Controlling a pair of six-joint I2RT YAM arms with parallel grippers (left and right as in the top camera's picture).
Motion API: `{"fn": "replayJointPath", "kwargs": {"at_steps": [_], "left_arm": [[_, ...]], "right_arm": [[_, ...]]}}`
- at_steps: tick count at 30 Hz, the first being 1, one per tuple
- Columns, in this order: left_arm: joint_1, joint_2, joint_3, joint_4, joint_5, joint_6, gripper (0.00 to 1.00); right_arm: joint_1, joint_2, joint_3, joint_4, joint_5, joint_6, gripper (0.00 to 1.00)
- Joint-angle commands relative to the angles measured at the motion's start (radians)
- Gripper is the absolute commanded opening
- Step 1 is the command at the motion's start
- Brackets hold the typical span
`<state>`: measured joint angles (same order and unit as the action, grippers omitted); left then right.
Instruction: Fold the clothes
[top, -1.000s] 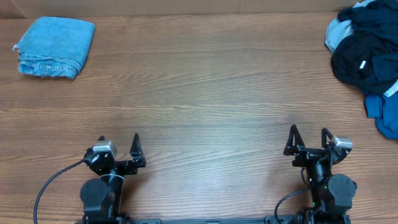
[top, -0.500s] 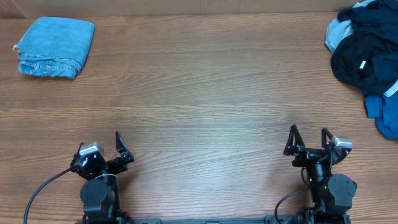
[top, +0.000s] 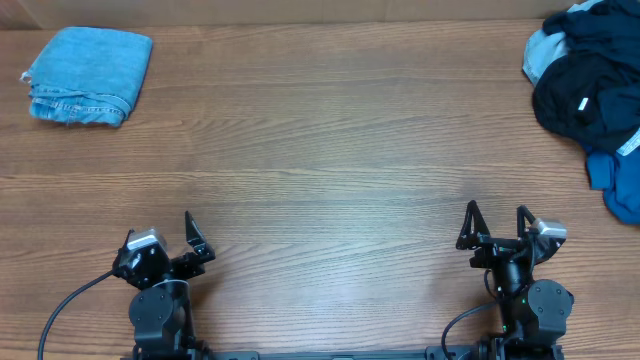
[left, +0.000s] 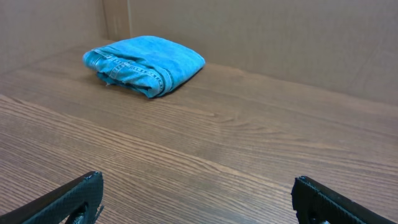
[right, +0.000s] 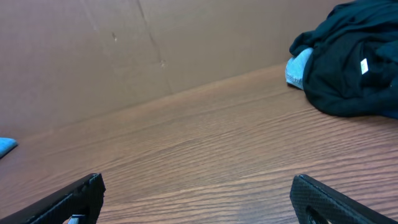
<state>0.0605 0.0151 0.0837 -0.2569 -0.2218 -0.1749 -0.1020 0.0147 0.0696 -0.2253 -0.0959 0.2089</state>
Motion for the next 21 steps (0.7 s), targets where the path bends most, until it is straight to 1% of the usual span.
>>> {"fn": "replayJointPath", "kwargs": {"at_steps": [1,14,16,17,19,21], "left_arm": [[-0.001,-0.011,-0.005,0.006,-0.021,0.018,1.0],[-0.001,-0.011,-0.005,0.006,-0.021,0.018,1.0],[-0.001,-0.011,-0.005,0.006,-0.021,0.018,1.0],[-0.001,-0.011,-0.005,0.005,-0.021,0.018,1.0],[-0.001,-0.011,-0.005,0.006,-0.021,0.018,1.0],[-0.001,-0.011,-0.005,0.006,-0.021,0.018,1.0]], "right_arm": [[0.006,-0.012,-0.003,0.008,0.013,0.001,1.0],[0.006,-0.012,-0.003,0.015,0.01,0.002,1.0],[0.006,-0.012,-0.003,0.014,-0.024,0.002,1.0],[0.006,-0.012,-0.003,0.016,-0.072,0.005,1.0],[0.006,-0.012,-0.003,0.037,-0.154,0.053,1.0],[0.006,-0.012,0.008,0.061,-0.201,0.131,1.0]]}}
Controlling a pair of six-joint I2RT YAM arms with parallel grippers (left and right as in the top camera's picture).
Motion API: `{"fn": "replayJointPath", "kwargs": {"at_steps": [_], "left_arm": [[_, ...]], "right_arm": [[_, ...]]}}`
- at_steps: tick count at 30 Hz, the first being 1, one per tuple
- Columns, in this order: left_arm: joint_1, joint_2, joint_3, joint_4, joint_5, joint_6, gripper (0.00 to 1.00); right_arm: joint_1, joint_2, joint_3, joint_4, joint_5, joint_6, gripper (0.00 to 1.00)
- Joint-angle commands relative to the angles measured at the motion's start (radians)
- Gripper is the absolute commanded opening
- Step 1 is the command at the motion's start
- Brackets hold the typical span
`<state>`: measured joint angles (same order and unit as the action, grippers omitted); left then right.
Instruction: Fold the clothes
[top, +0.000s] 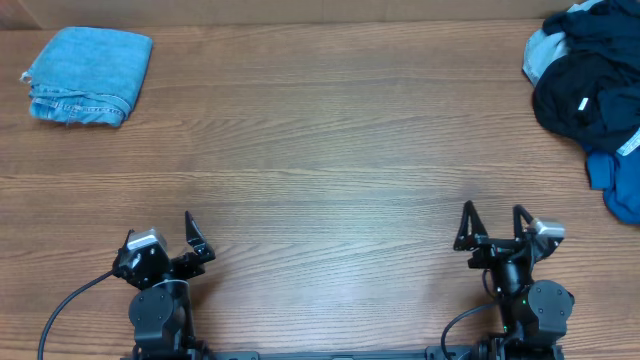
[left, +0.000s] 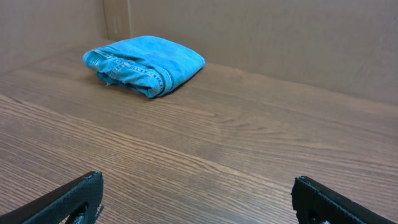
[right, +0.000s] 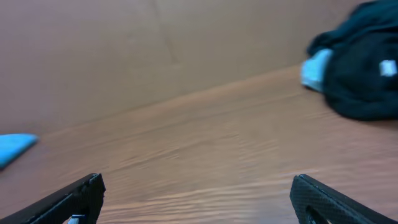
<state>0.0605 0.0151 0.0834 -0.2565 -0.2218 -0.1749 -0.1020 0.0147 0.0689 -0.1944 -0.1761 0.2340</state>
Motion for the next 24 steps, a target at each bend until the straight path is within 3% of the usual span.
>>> {"fn": "replayJointPath", "kwargs": {"at_steps": [1,6,11,24], "left_arm": [[-0.001,-0.011,-0.004,0.005,-0.021,0.018,1.0],[-0.001,-0.011,-0.004,0.005,-0.021,0.018,1.0],[-0.001,-0.011,-0.004,0.005,-0.021,0.018,1.0],[-0.001,-0.011,-0.005,0.005,-0.021,0.018,1.0]], "right_arm": [[0.006,-0.012,0.017,0.032,-0.131,0.124,1.0],[0.006,0.013,0.142,-0.019,-0.15,0.133,1.0],[0.006,0.195,0.349,-0.165,-0.066,0.133,1.0],[0.005,1.174,1.245,-0.602,-0.053,-0.009,1.0]]}}
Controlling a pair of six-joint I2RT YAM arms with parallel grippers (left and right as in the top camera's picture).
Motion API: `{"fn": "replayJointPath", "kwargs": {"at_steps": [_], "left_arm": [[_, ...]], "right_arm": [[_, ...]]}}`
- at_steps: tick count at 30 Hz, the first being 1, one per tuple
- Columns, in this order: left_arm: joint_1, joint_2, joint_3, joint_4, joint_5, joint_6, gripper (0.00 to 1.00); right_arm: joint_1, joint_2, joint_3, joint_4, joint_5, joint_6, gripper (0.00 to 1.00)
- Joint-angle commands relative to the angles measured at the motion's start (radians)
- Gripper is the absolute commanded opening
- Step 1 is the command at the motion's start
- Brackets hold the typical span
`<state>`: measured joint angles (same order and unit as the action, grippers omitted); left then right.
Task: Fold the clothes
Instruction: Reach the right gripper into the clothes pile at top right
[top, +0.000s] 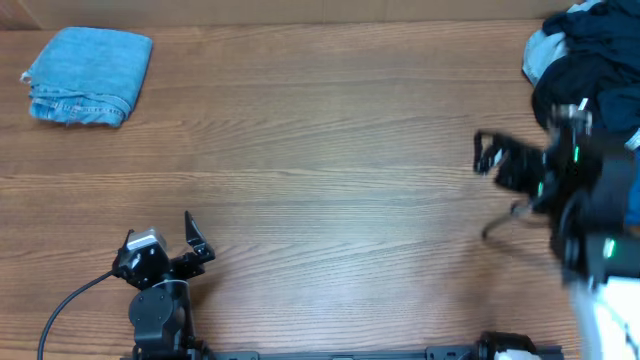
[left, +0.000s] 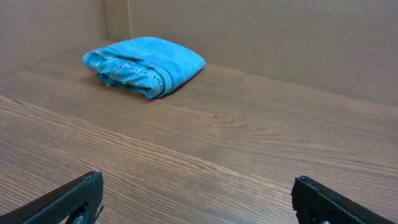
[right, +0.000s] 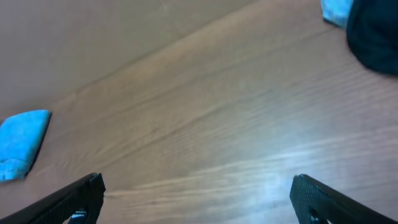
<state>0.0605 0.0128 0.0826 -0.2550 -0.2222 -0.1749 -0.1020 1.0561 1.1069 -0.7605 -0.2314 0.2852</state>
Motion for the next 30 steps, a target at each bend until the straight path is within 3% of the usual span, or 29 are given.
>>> {"fn": "replayJointPath", "kwargs": {"at_steps": [1,7,10,19,25,30], "left_arm": [[-0.001,-0.008,-0.003,0.003,-0.02,0.018,1.0],[-0.001,-0.008,-0.003,0.003,-0.02,0.018,1.0],[-0.001,-0.008,-0.003,0.003,-0.02,0.018,1.0],[-0.001,-0.008,-0.003,0.004,-0.02,0.018,1.0],[-0.001,-0.008,-0.003,0.003,-0.02,0.018,1.0],[-0.001,-0.008,-0.003,0.004,-0.02,0.018,1.0]], "right_arm": [[0.003,0.18,0.266,-0.049,0.001,-0.072,1.0],[-0.095,0.438,0.612,-0.181,-0.002,-0.084,1.0],[-0.193,0.523,0.698,-0.208,-0.002,-0.076,1.0],[-0.444,0.728,0.73,-0.187,0.074,-0.07,1.0],[-0.432,0.825,0.73,-0.153,0.263,-0.096,1.0],[-0.402,0.899,0.73,-0.079,0.301,-0.107,1.0]]}}
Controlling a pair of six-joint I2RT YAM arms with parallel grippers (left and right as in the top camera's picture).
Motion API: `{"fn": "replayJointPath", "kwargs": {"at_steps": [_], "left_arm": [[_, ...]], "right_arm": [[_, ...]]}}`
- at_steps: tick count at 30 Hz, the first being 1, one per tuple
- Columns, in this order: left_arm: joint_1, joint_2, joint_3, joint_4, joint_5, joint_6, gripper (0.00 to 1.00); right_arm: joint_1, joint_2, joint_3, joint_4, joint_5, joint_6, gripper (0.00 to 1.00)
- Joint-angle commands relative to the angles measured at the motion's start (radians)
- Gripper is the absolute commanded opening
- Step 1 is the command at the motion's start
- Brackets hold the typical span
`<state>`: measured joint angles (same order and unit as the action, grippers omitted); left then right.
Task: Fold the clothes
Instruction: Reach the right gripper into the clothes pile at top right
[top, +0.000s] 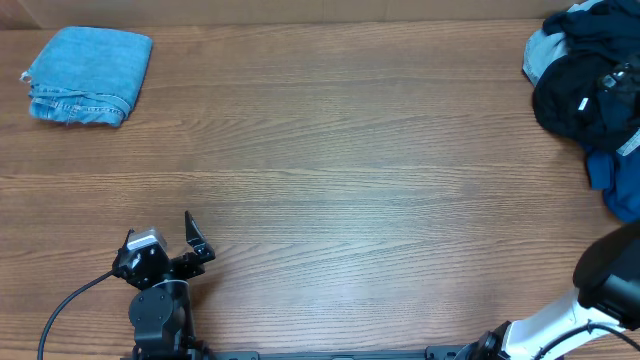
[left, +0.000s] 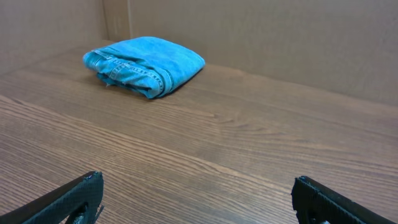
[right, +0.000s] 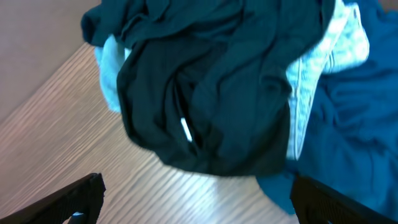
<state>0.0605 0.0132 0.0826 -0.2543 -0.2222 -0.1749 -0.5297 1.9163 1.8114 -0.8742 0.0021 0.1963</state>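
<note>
A heap of unfolded clothes (top: 578, 95), dark navy with light blue and bright blue pieces, lies at the table's far right. In the right wrist view the heap (right: 211, 93) fills most of the frame, and my right gripper (right: 196, 182) hangs open above its near edge with nothing between its fingers. A folded pair of light blue jeans (top: 90, 62) rests at the far left corner. My left gripper (left: 196, 182) stands open and empty at the near left edge, far from the jeans (left: 146, 62).
The wooden table (top: 330, 150) runs between the jeans and the heap. Brown cardboard walls (left: 261, 37) close the far side. My right arm (top: 610, 275) rises large and blurred at the lower right of the overhead view.
My right gripper was over bare table left of the heap; now it is above the heap, looking down on the dark garment. It is still open. The left arm has not moved.
Both grippers stood open at the near edge, left facing the jeans, right facing the heap from afar. The right one then turned slightly, was later raised over the right half of the table, and now is above the heap. The clothes lie unchanged.
</note>
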Motion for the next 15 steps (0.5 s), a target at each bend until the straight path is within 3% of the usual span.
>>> {"fn": "replayJointPath", "kwargs": {"at_steps": [1,15], "left_arm": [[-0.001,-0.009,-0.003,0.003,-0.02,0.018,1.0],[-0.001,-0.009,-0.003,0.003,-0.02,0.018,1.0]], "right_arm": [[0.033,0.055,0.026,0.052,0.067,-0.018,1.0],[0.148,0.24,0.025,0.29,0.148,-0.022,0.97]]}}
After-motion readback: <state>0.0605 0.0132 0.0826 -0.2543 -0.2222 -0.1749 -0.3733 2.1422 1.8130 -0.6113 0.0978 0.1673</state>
